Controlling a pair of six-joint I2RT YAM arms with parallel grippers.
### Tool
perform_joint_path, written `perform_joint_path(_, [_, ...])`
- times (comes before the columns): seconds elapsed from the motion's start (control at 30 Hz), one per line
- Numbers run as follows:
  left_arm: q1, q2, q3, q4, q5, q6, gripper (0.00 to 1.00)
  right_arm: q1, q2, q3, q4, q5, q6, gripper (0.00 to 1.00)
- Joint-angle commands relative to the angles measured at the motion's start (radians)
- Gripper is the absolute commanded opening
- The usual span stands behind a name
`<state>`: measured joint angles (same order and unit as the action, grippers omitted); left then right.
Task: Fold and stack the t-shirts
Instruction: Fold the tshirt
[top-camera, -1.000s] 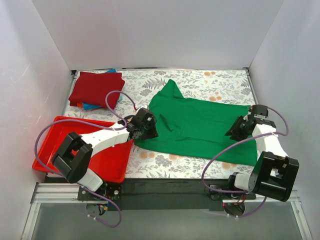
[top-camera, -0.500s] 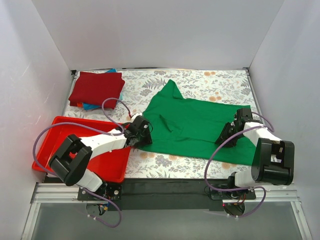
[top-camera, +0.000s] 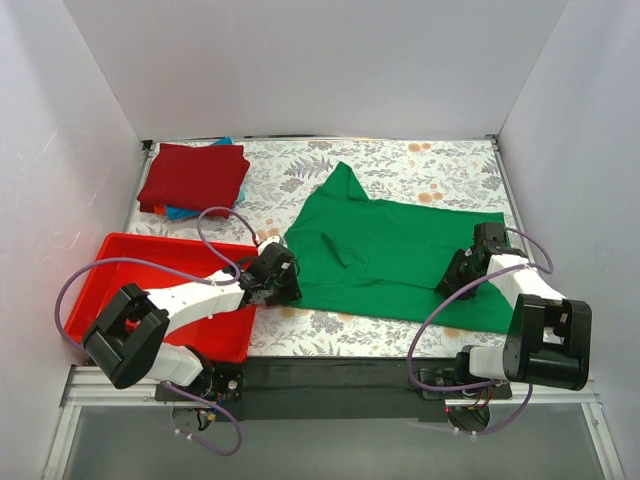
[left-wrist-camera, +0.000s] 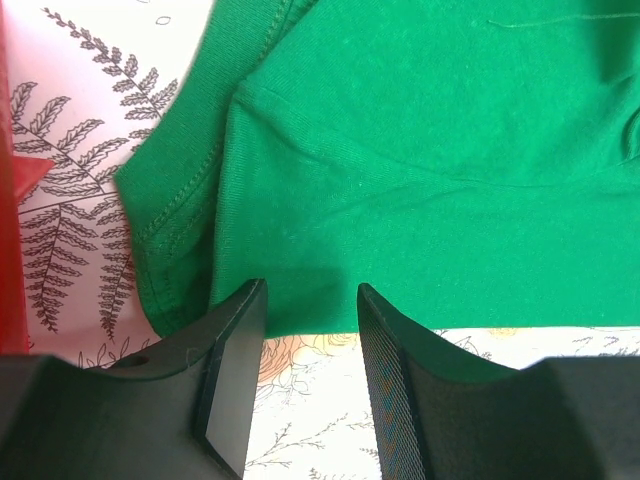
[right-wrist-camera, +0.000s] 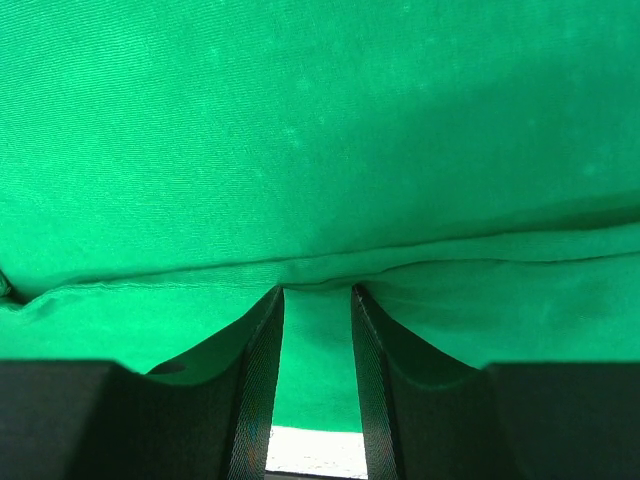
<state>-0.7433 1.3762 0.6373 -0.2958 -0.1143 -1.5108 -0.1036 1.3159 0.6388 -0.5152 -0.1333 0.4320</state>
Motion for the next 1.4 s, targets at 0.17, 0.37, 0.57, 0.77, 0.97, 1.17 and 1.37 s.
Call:
perform_joint_path(0.17, [-0.014, 0.076, 0.156, -0.011, 0.027, 0.070, 0.40, -0.004, 0.014, 0.068, -0.039, -0.081, -0.078, 0.40])
perform_joint_path(0.37, [-0.018, 0.155, 0.318, -0.005, 0.022, 0.130, 0.40, 0.056, -0.050, 0.214, -0.049, -0.106, -0.085, 0.40])
perform_joint_path(0.57, [-0.007, 0.296, 0.409, 0.018, 0.060, 0.173, 0.40, 0.205, 0.021, 0.327, -0.008, -0.137, -0.072, 0.40])
perform_joint_path(0.77, [0.042, 0.388, 0.469, 0.087, 0.107, 0.173, 0.40, 0.381, 0.172, 0.415, 0.032, -0.103, -0.047, 0.39])
perform_joint_path(0.97, [0.068, 0.455, 0.539, 0.124, 0.168, 0.166, 0.40, 0.478, 0.313, 0.479, 0.049, -0.057, -0.039, 0.38])
perform_joint_path(1.17, [0.074, 0.498, 0.579, 0.138, 0.199, 0.150, 0.40, 0.524, 0.391, 0.519, 0.056, -0.046, -0.041, 0.37])
perform_joint_path(1.37, [0.088, 0.537, 0.590, 0.147, 0.219, 0.141, 0.40, 0.564, 0.445, 0.545, 0.084, -0.049, -0.032, 0.37])
